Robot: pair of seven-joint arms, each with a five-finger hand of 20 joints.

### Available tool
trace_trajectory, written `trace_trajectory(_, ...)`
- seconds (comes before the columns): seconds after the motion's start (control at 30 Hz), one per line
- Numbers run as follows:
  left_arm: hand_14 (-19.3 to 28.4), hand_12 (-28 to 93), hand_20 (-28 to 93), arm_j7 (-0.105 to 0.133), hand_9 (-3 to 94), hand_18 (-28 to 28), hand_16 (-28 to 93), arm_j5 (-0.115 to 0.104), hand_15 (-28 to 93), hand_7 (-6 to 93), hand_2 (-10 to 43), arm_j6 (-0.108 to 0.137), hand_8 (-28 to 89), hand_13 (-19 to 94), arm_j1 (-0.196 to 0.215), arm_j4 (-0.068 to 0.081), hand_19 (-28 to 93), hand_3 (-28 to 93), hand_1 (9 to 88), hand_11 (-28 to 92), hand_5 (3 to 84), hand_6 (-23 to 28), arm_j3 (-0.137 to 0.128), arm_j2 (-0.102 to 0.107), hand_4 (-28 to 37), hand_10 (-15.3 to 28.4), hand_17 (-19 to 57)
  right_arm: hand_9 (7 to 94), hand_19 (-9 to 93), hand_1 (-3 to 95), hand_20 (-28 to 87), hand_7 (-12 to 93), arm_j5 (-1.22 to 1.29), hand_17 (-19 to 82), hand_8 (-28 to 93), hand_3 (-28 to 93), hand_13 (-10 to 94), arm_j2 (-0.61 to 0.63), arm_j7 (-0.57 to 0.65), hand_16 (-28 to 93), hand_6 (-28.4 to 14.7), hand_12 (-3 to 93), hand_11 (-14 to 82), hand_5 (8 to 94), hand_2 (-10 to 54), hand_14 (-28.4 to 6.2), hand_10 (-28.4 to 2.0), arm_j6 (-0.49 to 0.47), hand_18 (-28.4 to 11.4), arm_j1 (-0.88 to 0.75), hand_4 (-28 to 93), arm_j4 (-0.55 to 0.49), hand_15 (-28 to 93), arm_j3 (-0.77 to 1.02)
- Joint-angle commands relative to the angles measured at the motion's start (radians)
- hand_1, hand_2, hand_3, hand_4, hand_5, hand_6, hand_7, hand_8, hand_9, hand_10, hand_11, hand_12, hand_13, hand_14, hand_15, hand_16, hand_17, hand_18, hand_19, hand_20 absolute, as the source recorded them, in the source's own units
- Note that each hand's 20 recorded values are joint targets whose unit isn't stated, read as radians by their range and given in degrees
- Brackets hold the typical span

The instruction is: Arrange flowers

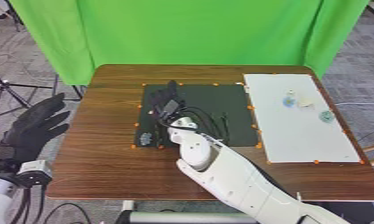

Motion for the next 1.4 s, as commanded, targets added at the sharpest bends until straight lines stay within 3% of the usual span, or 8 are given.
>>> trace_trajectory(0.03, 10.9, 20, 10, -0.01, 16.9, 18.3, 8, -0.001, 15, 21.1, 0.2, -0.01, -11, 14, 0.0, 0.003, 37, 70, 21.6, 11, 21.0, 0.8, -0.001, 0.006, -28.3, 8.7, -11.1, 77.2, 72, 39.3, 52, 46, -0.012, 17, -1, 79, 68, -0.013, 0.012, 33, 2.7, 44.7, 32.9, 63.9, -9.5, -5.3, -6.5, -0.011, -19.9, 0.001, -28, -0.017, 72, 0.015)
trace_trajectory(0.37, 10.9, 20, 9, -0.001, 16.9, 18.3, 8, -0.001, 15, 21.1, 0.2, -0.002, -11, 14, 0.023, -0.005, 37, 70, 21.6, 12, 21.0, 0.9, -0.015, -0.007, -28.3, 8.8, -11.1, 74.1, 72, 35.4, 53, 44, 0.045, 16, 0, 81, 66, 0.011, 0.01, 33, 2.3, 39.4, 37.5, 63.2, -9.5, -5.8, -7.8, -0.055, -20.3, -0.007, -28, -0.109, 73, 0.014)
trace_trajectory(0.53, 10.9, 20, 9, 0.014, 16.9, 18.3, 8, 0.001, 15, 21.1, 0.3, 0.003, -10, 14, 0.042, -0.013, 37, 70, 21.6, 12, 21.0, 0.9, -0.023, -0.028, -28.3, 8.7, -11.1, 70.1, 71, 30.4, 53, 38, 0.101, 15, -3, 85, 65, 0.048, 0.014, 32, 1.8, 32.8, 41.7, 62.2, -9.5, -6.4, -8.7, -0.128, -20.7, -0.018, -28, -0.248, 73, 0.038)
trace_trajectory(0.63, 10.9, 20, 9, 0.023, 16.9, 18.3, 8, 0.003, 15, 21.0, 0.3, 0.004, -11, 14, 0.05, -0.016, 37, 70, 21.6, 12, 21.0, 0.9, -0.022, -0.045, -28.3, 8.7, -11.1, 66.3, 71, 28.8, 53, 37, 0.144, 14, -16, 86, 63, 0.103, 0.011, 32, 1.2, 30.9, 42.5, 60.2, -9.0, -7.2, -9.5, -0.195, -21.2, -0.027, -26, -0.348, 72, 0.083)
trace_trajectory(0.83, 10.9, 20, 10, 0.038, 16.9, 18.3, 8, 0.0, 15, 21.2, 0.3, 0.008, -11, 14, 0.074, -0.019, 37, 70, 21.5, 12, 21.0, 0.8, -0.022, -0.083, -28.3, 8.7, -11.1, 55.8, 69, 28.3, 52, 35, 0.252, 11, -16, 87, 53, 0.284, 0.018, 28, -0.9, 28.7, 38.0, 51.6, -8.3, -8.7, -12.0, -0.196, -21.4, -0.084, -26, -0.48, 68, 0.247)
trace_trajectory(0.97, 10.9, 20, 9, 0.037, 16.9, 18.3, 8, 0.003, 15, 21.3, -0.3, 0.008, -11, 14, 0.089, -0.026, 37, 70, 20.7, 12, 21.0, 0.8, -0.028, -0.096, -28.3, 8.8, -11.1, 47.5, 68, 27.7, 50, 33, 0.287, 9, -15, 87, 46, 0.404, 0.058, 23, -2.9, 27.4, 34.7, 44.9, -8.4, -9.7, -13.4, -0.18, -20.9, -0.154, -27, -0.491, 63, 0.374)
trace_trajectory(1.17, 10.9, 20, 9, 0.049, 16.9, 18.4, 8, 0.004, 15, 21.2, -0.6, 0.006, -11, 14, 0.086, -0.025, 37, 70, 20.3, 12, 21.0, 0.8, -0.031, -0.097, -28.3, 8.7, -11.1, 39.3, 67, 26.8, 49, 32, 0.311, 9, -14, 88, 39, 0.541, 0.166, 17, -4.9, 26.5, 30.8, 37.4, -9.1, -11.2, -14.7, -0.211, -20.3, -0.286, -27, -0.474, 57, 0.551)
trace_trajectory(1.4, 10.8, 20, 9, 0.05, 16.9, 18.3, 8, 0.005, 15, 21.1, -0.6, 0.002, -10, 14, 0.081, -0.022, 37, 70, 20.3, 11, 21.0, 0.8, -0.028, -0.093, -28.3, 8.8, -11.0, 33.4, 62, 25.1, 42, 27, 0.352, 7, -12, 86, 33, 0.593, 0.309, 19, -7.2, 26.6, 23.4, 32.2, -9.5, -13.1, -16.4, -0.298, -20.2, -0.36, -28, -0.415, 37, 0.691)
